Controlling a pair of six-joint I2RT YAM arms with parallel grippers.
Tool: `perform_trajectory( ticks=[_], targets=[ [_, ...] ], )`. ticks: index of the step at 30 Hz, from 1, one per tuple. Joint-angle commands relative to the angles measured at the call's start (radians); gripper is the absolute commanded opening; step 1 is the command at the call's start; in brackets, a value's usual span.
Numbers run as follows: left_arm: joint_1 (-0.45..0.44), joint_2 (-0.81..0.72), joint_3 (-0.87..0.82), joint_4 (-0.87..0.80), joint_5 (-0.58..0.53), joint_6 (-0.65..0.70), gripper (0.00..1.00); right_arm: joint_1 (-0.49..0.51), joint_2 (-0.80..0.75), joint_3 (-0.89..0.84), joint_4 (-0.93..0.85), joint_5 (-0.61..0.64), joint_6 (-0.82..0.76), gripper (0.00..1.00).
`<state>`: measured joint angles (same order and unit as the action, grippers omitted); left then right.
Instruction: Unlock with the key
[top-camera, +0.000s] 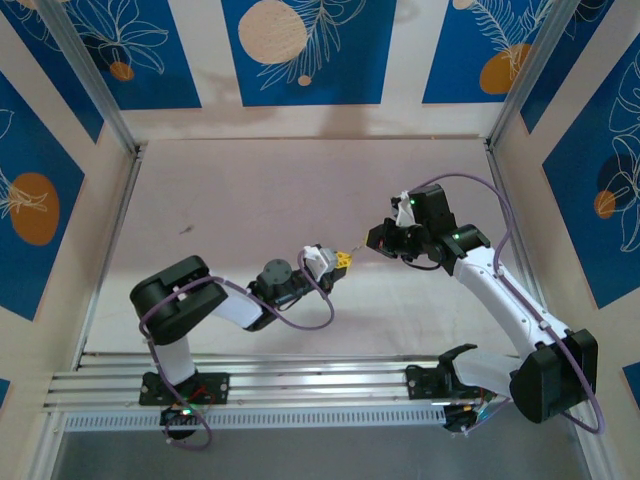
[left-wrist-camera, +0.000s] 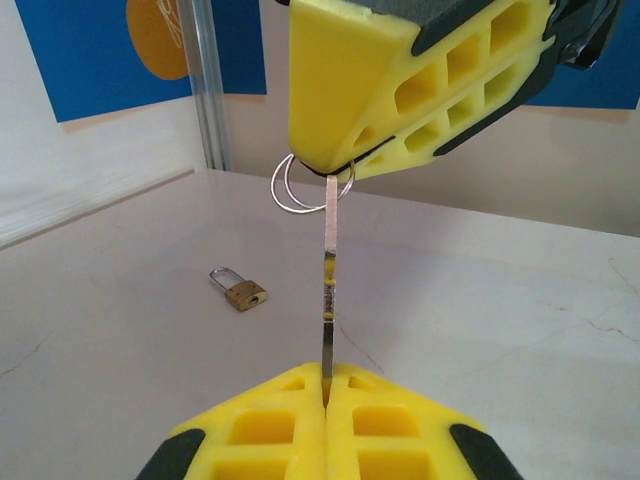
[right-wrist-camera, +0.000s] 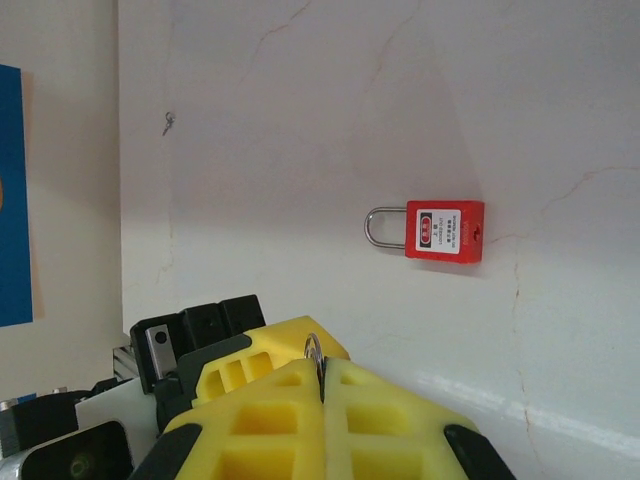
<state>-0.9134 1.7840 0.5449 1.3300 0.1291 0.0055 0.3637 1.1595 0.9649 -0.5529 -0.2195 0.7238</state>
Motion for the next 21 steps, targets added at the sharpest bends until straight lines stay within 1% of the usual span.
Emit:
perform_trajectory(
  ticks=[1,3,5,7,10,12,15,16,17,18,20,21],
  targets=[
    [0.014,-0.043,0.010,0.005,0.016,-0.014,0.00,-0.006,-0.001,-0.019,-0.002,-0.042,-0.021,0.00],
    [0.023,-0.045,0.019,-0.011,0.031,-0.022,0.00,-0.007,-0.003,-0.023,0.020,-0.064,-0.018,0.00],
    [0.034,-0.059,0.033,-0.050,0.062,-0.041,0.00,-0.007,-0.004,-0.019,0.035,-0.078,-0.019,0.03],
    [0.047,-0.079,0.053,-0.107,0.087,-0.059,0.00,-0.009,-0.007,-0.005,0.032,-0.078,-0.034,0.11],
    [0.080,-0.126,0.102,-0.272,0.133,-0.101,0.00,-0.027,-0.037,-0.003,0.040,-0.067,-0.070,0.24],
    [0.103,-0.153,0.148,-0.407,0.173,-0.112,0.00,-0.054,-0.072,-0.034,0.085,-0.060,-0.093,0.27],
    [0.126,-0.175,0.190,-0.519,0.236,-0.101,0.00,-0.106,-0.158,-0.161,0.283,-0.107,-0.092,0.34],
    [0.138,-0.180,0.208,-0.556,0.278,-0.100,0.00,-0.112,-0.199,-0.218,0.380,-0.115,-0.083,0.39],
    [0.153,-0.184,0.233,-0.613,0.335,-0.101,0.00,-0.112,-0.237,-0.278,0.480,-0.108,-0.082,0.50],
    [0.165,-0.184,0.261,-0.672,0.381,-0.102,0.00,-0.110,-0.264,-0.331,0.568,-0.110,-0.093,0.57],
    [0.190,-0.173,0.330,-0.808,0.481,-0.101,0.00,-0.104,-0.319,-0.455,0.782,-0.105,-0.118,0.64],
    [0.199,-0.165,0.352,-0.843,0.522,-0.103,0.00,-0.108,-0.338,-0.482,0.817,-0.089,-0.112,0.69]
  ],
)
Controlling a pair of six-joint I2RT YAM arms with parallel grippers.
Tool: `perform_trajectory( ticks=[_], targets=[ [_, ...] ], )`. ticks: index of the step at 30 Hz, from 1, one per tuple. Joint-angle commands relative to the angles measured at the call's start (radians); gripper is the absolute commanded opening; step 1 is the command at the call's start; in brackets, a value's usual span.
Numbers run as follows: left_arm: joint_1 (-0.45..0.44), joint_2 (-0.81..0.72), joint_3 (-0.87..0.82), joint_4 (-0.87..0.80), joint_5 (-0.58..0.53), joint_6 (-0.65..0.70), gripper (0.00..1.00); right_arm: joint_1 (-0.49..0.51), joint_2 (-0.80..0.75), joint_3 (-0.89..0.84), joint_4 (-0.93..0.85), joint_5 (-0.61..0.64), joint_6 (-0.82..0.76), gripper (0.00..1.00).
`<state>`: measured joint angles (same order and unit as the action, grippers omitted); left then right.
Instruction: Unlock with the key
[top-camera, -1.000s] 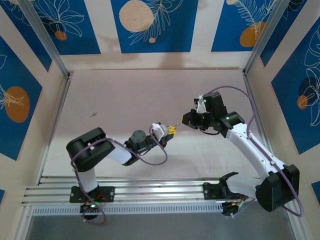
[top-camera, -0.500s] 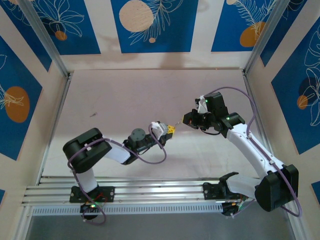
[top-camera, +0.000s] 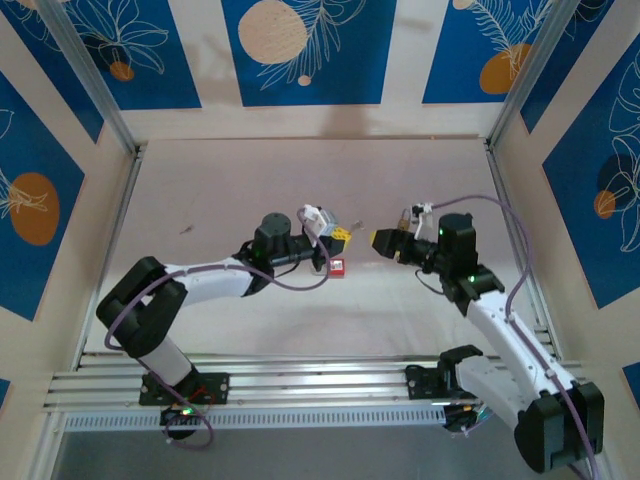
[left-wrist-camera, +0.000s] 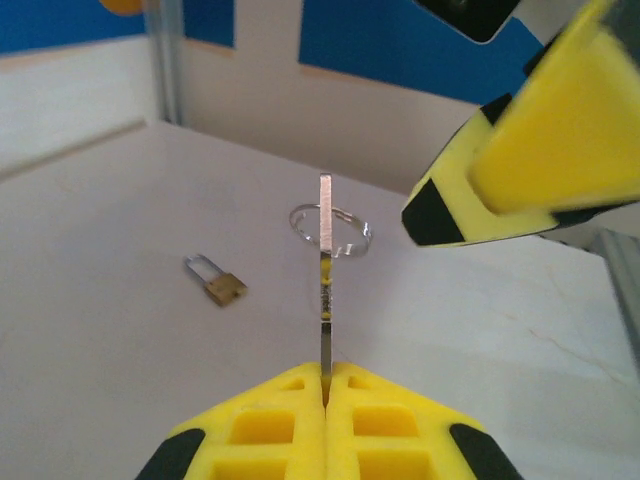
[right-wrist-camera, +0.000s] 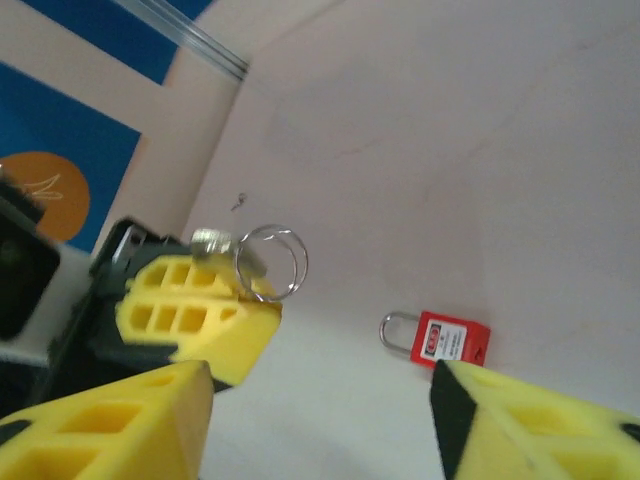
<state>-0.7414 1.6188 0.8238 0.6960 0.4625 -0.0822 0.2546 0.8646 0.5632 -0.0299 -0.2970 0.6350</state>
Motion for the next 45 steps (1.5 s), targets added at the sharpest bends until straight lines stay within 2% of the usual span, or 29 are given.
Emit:
perform_trajectory(
  ticks=[1,6,11,14,19,23,31,38,45],
  targets=[
    [0.036,0.010,0.089,-0.234,0.230,-0.019,0.00,-0.012,-0.058,-0.087,0.291,-0.034,-0.027,0.74],
    [0.050,0.037,0.128,-0.224,0.325,-0.084,0.00,-0.031,-0.003,-0.066,0.316,-0.172,-0.100,0.74],
    [0.050,0.064,0.150,-0.204,0.389,-0.139,0.00,-0.034,0.062,-0.066,0.422,-0.252,-0.083,0.63],
    [0.050,0.070,0.147,-0.191,0.399,-0.155,0.00,-0.032,0.091,-0.045,0.424,-0.277,-0.088,0.55],
    [0.050,0.077,0.150,-0.181,0.420,-0.177,0.00,-0.034,0.114,-0.041,0.414,-0.285,-0.091,0.49],
    [0.050,0.078,0.151,-0.173,0.427,-0.186,0.00,-0.038,0.129,-0.037,0.366,-0.242,-0.098,0.44],
    [0.050,0.090,0.158,-0.161,0.439,-0.198,0.00,-0.035,0.131,-0.046,0.368,-0.255,-0.088,0.37],
    [0.050,0.115,0.165,-0.119,0.467,-0.245,0.00,-0.029,0.139,-0.065,0.391,-0.274,-0.078,0.35],
    [0.056,0.115,0.165,-0.110,0.464,-0.251,0.00,-0.031,0.119,-0.069,0.358,-0.282,-0.090,0.27]
  ],
)
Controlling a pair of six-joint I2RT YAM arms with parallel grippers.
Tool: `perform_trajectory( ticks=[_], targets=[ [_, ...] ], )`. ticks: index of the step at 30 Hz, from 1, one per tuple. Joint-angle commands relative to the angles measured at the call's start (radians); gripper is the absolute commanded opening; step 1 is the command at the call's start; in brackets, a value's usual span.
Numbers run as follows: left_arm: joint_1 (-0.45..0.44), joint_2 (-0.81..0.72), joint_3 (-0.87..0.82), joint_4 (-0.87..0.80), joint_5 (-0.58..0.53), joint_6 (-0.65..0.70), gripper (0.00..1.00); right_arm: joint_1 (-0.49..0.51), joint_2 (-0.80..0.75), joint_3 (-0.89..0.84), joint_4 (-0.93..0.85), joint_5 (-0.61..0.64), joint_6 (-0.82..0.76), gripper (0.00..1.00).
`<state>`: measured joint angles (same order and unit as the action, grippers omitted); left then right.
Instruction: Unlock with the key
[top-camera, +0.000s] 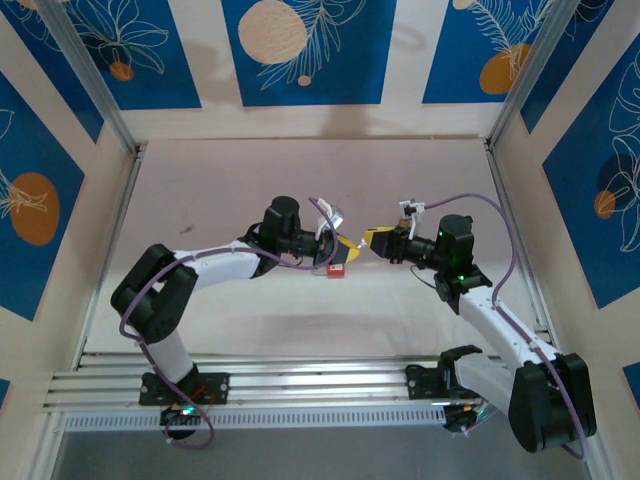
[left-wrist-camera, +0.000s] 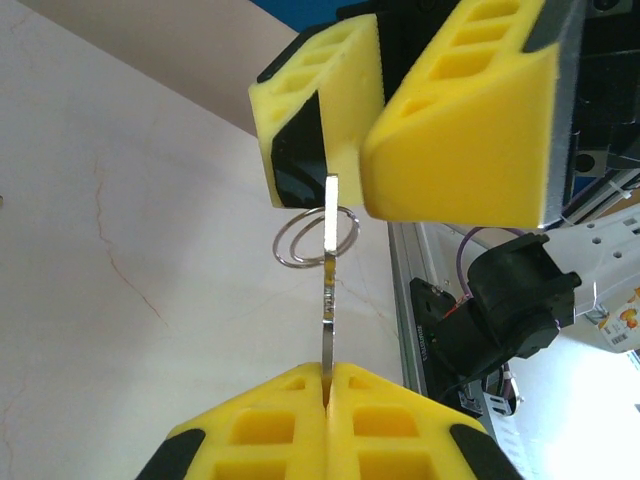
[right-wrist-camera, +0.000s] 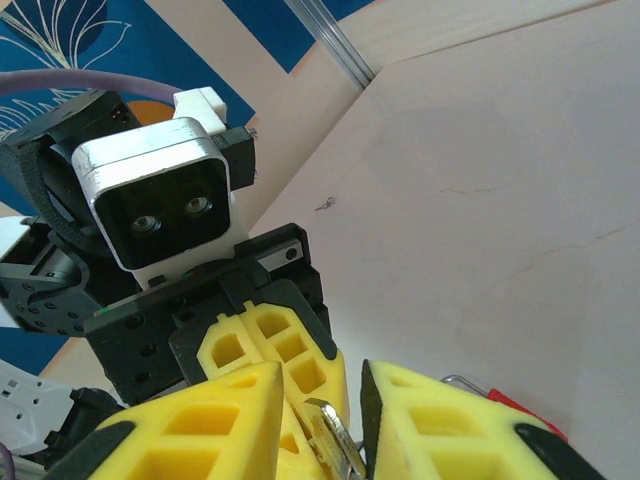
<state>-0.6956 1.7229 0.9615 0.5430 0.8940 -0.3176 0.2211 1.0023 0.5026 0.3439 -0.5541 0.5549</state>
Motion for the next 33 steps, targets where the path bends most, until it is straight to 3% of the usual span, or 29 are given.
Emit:
perform_trajectory(
  ticks=[1,10,27,29,31,33],
  targets=[
    [0.010,0.015,0.027,0.048,0.034,-0.019,0.00,0.001,-0.019,-0.007,-0.017,-0.029,-0.011,0.26],
    [0.014,0.039,0.029,0.120,0.042,-0.073,0.00,0.003,-0.019,-0.014,-0.025,-0.044,-0.022,0.22],
    [0.022,0.075,0.042,0.181,0.048,-0.130,0.00,0.004,-0.024,-0.013,-0.038,-0.043,-0.018,0.00],
    [0.024,0.079,0.043,0.191,0.047,-0.139,0.09,0.004,-0.026,-0.007,-0.050,-0.029,-0.016,0.00],
    [0.029,0.081,0.034,0.199,0.038,-0.140,0.27,0.005,-0.027,0.005,-0.077,-0.011,-0.019,0.00],
    [0.033,0.075,0.020,0.203,0.023,-0.130,0.33,0.006,-0.028,0.012,-0.094,0.009,-0.022,0.00]
  ],
)
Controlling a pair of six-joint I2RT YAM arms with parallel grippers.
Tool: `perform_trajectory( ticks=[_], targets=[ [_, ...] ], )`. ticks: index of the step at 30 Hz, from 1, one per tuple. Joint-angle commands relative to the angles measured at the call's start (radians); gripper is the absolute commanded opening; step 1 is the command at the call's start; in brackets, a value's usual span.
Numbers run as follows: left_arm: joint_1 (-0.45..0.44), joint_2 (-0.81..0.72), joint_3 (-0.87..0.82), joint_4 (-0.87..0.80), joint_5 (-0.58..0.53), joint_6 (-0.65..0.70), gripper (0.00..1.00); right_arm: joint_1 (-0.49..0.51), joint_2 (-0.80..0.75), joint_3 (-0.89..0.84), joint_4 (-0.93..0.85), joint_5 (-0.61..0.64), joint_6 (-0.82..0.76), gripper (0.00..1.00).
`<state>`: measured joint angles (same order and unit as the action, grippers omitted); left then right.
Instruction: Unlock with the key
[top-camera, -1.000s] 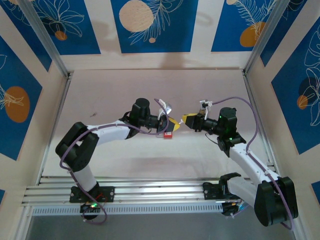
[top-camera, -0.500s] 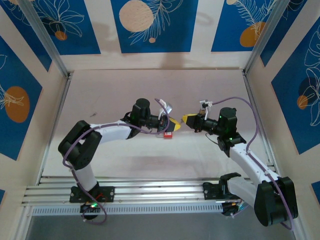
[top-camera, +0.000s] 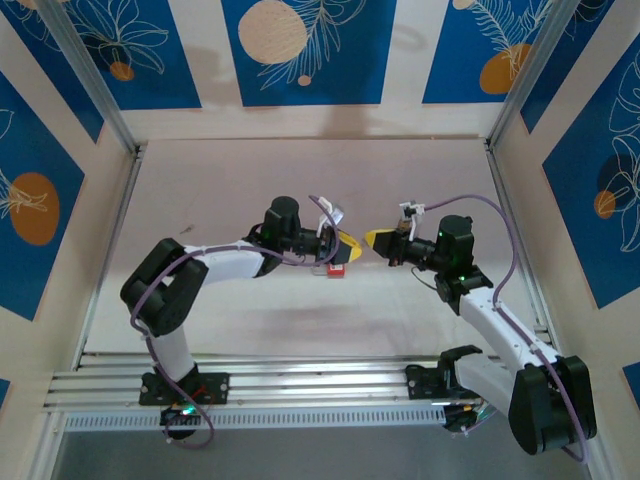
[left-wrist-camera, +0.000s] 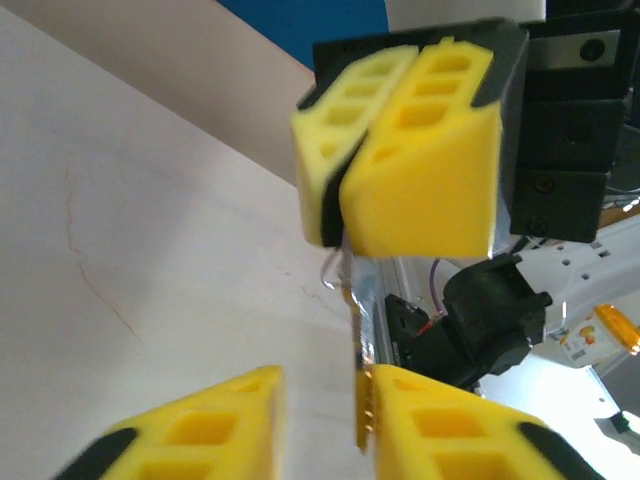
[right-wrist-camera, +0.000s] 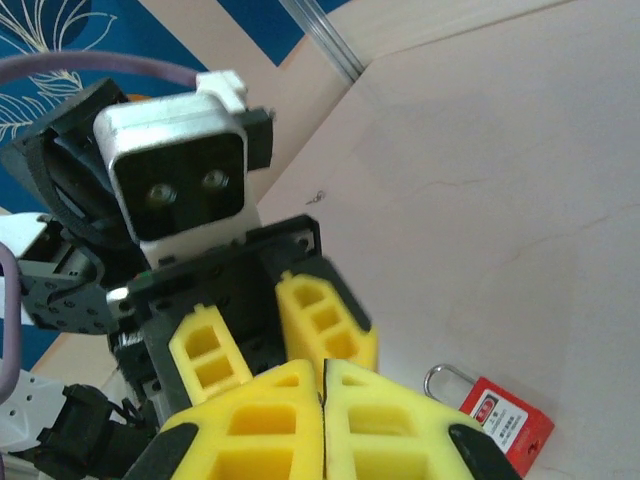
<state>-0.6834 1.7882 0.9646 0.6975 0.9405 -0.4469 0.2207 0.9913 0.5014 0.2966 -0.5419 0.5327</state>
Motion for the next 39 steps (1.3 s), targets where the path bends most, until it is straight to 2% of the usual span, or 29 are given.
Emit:
perform_trajectory(
  ticks=[1,3,6,8,10,12,16,20,22,25,29,34,39],
  targets=[
    [0.023,0.004,0.009,0.038,-0.039,0.011,0.35,0.006,-0.018,0.016,-0.052,0.014,0.002,0.00],
    [0.028,-0.017,0.003,-0.042,-0.105,0.060,0.34,0.007,-0.023,0.020,-0.065,0.052,0.002,0.00],
    [0.030,-0.067,-0.018,-0.160,-0.234,0.162,0.45,0.006,-0.029,0.023,-0.077,0.121,0.009,0.00],
    [0.028,-0.097,-0.030,-0.209,-0.317,0.211,0.48,0.006,-0.029,0.029,-0.091,0.162,0.011,0.00],
    [0.031,-0.122,-0.028,-0.290,-0.421,0.240,0.56,0.006,-0.034,0.031,-0.101,0.206,0.014,0.00],
    [0.028,-0.143,-0.017,-0.366,-0.498,0.274,0.60,0.004,-0.037,0.029,-0.111,0.235,0.014,0.00],
    [0.028,-0.108,0.134,-0.718,-0.659,0.365,0.60,0.000,-0.050,0.021,-0.151,0.303,0.018,0.00],
    [0.021,-0.019,0.239,-0.909,-0.698,0.451,0.60,-0.004,-0.067,-0.018,-0.155,0.315,0.050,0.00],
    [-0.018,0.039,0.310,-1.030,-0.769,0.547,0.60,-0.001,-0.076,-0.035,-0.166,0.312,0.055,0.00],
    [-0.041,0.119,0.391,-1.143,-0.766,0.626,0.62,-0.006,-0.122,-0.050,-0.215,0.330,0.052,0.00],
    [-0.041,0.205,0.490,-1.244,-0.688,0.678,0.65,-0.006,-0.188,-0.069,-0.256,0.331,0.080,0.00],
    [-0.043,0.292,0.582,-1.331,-0.617,0.692,0.66,-0.006,-0.242,-0.091,-0.296,0.333,0.087,0.00],
    [-0.041,0.324,0.585,-1.361,-0.584,0.696,0.65,-0.013,-0.264,-0.091,-0.315,0.324,0.086,0.00]
  ],
)
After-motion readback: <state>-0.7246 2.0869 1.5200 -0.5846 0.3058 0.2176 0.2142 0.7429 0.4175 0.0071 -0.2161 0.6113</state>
